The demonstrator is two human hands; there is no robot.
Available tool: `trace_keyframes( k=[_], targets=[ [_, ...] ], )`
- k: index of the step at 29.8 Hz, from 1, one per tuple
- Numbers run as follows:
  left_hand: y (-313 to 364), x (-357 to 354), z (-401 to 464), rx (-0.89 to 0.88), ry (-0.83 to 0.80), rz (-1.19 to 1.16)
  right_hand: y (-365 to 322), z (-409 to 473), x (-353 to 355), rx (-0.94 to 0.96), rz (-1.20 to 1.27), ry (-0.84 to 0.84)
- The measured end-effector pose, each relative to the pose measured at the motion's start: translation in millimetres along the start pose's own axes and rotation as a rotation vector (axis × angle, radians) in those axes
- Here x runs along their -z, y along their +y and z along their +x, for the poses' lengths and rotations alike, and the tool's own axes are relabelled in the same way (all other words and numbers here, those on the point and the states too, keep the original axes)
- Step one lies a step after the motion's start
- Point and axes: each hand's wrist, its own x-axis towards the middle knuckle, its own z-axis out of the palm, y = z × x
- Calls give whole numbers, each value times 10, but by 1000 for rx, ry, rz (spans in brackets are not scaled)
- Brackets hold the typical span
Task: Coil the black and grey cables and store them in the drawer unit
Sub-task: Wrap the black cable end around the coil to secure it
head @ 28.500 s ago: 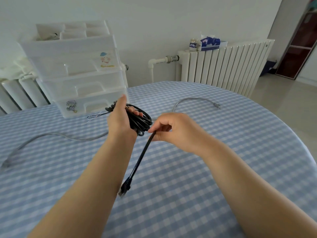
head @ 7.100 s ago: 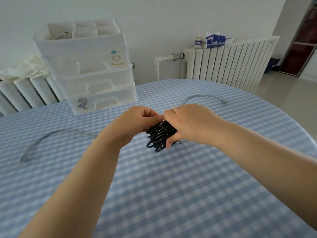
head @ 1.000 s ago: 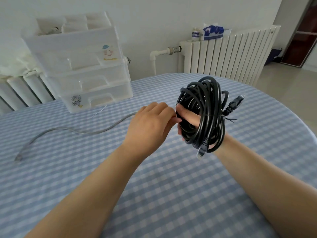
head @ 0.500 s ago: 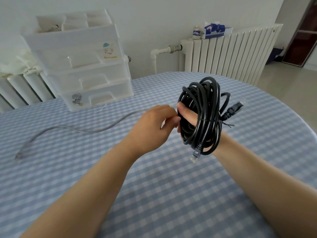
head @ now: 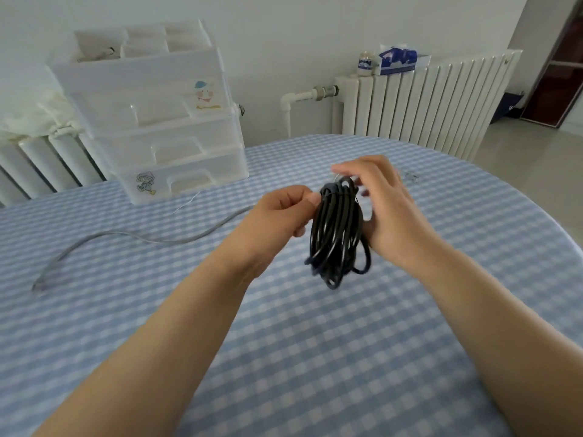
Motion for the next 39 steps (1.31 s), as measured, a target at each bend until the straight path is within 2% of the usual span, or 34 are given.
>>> trace_keyframes(
  k=[2,3,5,7,9,12,15,18,20,23,27,31,33,36,39],
  targets=[
    [51,29,-4,-71,76,149,16,39,70,-181,71,37],
    [68,43,-4,-94,101,207,10,58,100,-310,189,46],
    [73,57,-12,-117,97,306,-46,77,159,-559,515,-78],
    [64,39,-26,-123,52,389,-121,60,163,-755,734,-254],
    [78,4,-57,-120,6,446,-129,24,70,-812,822,-389],
    [114,-39,-82,-161,-22,524,-110,-4,4,-878,1003,-396],
    [108,-24,-69,-183,8,605,-88,12,28,-812,1162,-317],
    [74,-2,-22,-73,84,496,-110,9,17,-634,1177,-213],
    [52,34,7,31,134,410,-144,9,-28,-522,1039,-113],
    [7,113,35,126,124,306,-167,-39,-135,-295,670,-9],
    [-7,132,46,257,76,12,-237,-119,-174,-87,392,-4],
    [-29,204,68,335,107,-262,-252,-122,-166,78,346,-86],
    [4,215,60,336,67,-296,-269,-140,-192,76,275,-107],
    [62,232,19,377,16,-342,-279,-174,-310,138,81,-40],
    [30,269,51,433,-10,-411,-248,-165,-370,135,171,-108]
  ],
)
